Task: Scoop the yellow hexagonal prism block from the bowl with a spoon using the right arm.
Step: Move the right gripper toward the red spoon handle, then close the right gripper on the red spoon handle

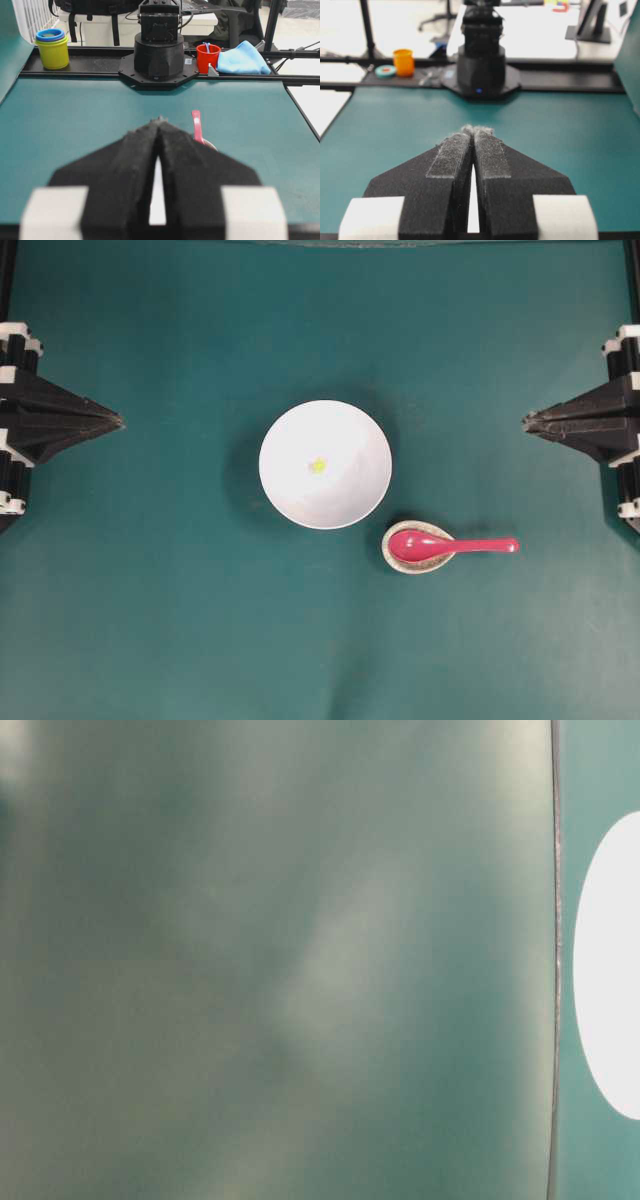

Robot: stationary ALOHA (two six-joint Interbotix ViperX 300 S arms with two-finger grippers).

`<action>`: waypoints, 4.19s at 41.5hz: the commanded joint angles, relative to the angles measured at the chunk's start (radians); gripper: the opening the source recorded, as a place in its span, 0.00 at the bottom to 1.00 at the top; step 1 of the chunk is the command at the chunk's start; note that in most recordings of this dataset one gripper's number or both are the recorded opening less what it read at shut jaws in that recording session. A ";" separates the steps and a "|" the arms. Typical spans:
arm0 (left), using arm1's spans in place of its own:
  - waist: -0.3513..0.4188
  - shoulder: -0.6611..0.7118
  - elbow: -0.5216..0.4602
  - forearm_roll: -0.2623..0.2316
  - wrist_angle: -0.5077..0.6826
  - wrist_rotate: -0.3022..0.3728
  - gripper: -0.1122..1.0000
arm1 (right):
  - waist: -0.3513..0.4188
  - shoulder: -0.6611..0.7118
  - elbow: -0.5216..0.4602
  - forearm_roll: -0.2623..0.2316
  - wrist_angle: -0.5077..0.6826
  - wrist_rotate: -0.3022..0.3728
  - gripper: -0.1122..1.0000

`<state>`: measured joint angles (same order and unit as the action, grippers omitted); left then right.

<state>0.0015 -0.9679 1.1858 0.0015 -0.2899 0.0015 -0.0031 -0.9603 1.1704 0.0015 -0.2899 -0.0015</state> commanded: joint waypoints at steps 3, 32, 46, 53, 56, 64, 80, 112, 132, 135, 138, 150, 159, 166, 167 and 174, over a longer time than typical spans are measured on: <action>0.000 0.011 -0.032 0.011 0.021 0.008 0.10 | -0.003 0.041 -0.005 0.000 0.000 0.000 0.10; 0.000 0.015 -0.034 0.015 0.014 0.009 0.10 | -0.003 0.092 -0.011 0.000 -0.028 0.012 0.58; 0.000 0.017 -0.032 0.015 0.014 0.008 0.10 | -0.002 0.118 0.012 0.017 -0.002 0.029 0.62; 0.000 0.017 -0.032 0.015 0.014 0.008 0.10 | 0.026 0.176 0.061 0.044 -0.094 0.044 0.62; 0.000 0.017 -0.032 0.017 0.014 0.008 0.10 | 0.037 0.209 0.087 0.061 -0.150 0.052 0.62; 0.000 0.017 -0.032 0.017 0.015 0.008 0.10 | 0.086 0.301 0.153 0.115 -0.302 0.060 0.62; 0.000 0.017 -0.032 0.015 0.017 0.008 0.10 | 0.250 0.537 0.272 0.284 -0.666 0.061 0.62; 0.000 0.017 -0.032 0.015 0.015 0.008 0.10 | 0.515 1.008 0.230 0.485 -1.012 0.140 0.62; 0.000 0.017 -0.032 0.017 0.015 0.006 0.10 | 0.549 1.178 0.181 0.518 -1.035 0.138 0.62; 0.000 0.017 -0.032 0.015 0.015 0.006 0.10 | 0.552 1.183 0.179 0.518 -1.029 0.135 0.62; 0.000 0.017 -0.032 0.017 0.017 0.006 0.10 | 0.552 1.187 0.178 0.518 -1.019 0.135 0.62; 0.000 0.017 -0.032 0.017 0.020 0.005 0.10 | 0.568 1.203 0.173 0.518 -0.996 0.127 0.62; 0.000 0.017 -0.032 0.017 0.020 0.003 0.10 | 0.569 1.210 0.169 0.518 -0.983 0.106 0.61; 0.000 0.017 -0.032 0.015 0.020 0.000 0.10 | 0.569 1.210 0.169 0.525 -0.983 0.080 0.60; 0.002 0.017 -0.032 0.015 0.020 0.000 0.10 | 0.569 1.210 0.169 0.528 -0.983 0.080 0.60; 0.000 0.017 -0.032 0.017 0.020 0.000 0.10 | 0.569 1.210 0.169 0.543 -0.983 0.078 0.60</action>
<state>0.0015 -0.9587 1.1796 0.0153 -0.2654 0.0046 0.5614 0.2608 1.3422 0.5369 -1.2686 0.0767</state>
